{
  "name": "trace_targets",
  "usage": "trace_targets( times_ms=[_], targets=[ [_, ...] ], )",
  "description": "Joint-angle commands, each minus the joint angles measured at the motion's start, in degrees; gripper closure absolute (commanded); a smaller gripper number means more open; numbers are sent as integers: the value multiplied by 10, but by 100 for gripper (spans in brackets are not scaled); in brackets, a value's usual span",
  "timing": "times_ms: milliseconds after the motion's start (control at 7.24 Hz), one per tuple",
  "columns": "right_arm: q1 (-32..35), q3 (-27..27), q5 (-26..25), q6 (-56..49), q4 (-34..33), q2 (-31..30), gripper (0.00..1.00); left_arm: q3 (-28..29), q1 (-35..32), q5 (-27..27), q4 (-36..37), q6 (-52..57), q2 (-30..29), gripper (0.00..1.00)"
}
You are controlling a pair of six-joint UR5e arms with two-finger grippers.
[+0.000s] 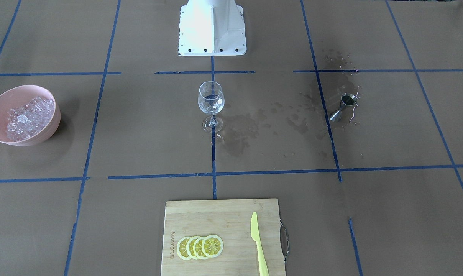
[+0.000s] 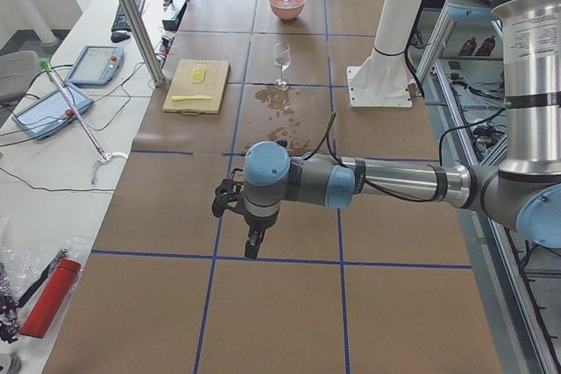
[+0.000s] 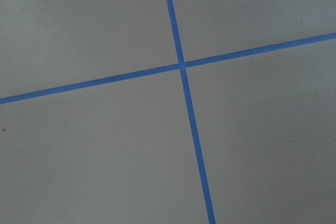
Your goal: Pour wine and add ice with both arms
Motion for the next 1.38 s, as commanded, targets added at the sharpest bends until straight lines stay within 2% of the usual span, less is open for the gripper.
trace_targets(
  times_ms=[0,138,414,552,690,828,966,1104,1242],
  targets=[
    [-2,29,-3,5,-1,18,0,4,0,-3,-63,-2,-1,0],
    [-2,30,5,6,-2,41,0,8,0,-1,-148,-5,-2,0],
    [-2,29,23,6,-1,44,0,27,-2,-3,-295,-5,1,0],
    [-2,33,22,4,-1,47,0,35,-3,-18,-351,-9,7,0],
    [-2,25,24,6,-2,67,0,40,-2,-33,-361,-23,0,0],
    [-2,29,24,6,-1,82,0,31,0,-34,-407,-26,-2,0],
    [-6,30,23,5,0,85,0,31,8,-34,-446,-79,-5,0],
    [-7,30,23,6,-1,85,0,21,44,-25,-490,-169,-8,0],
    [-7,30,23,6,-1,85,0,19,82,8,-553,-261,-8,0]
  ],
)
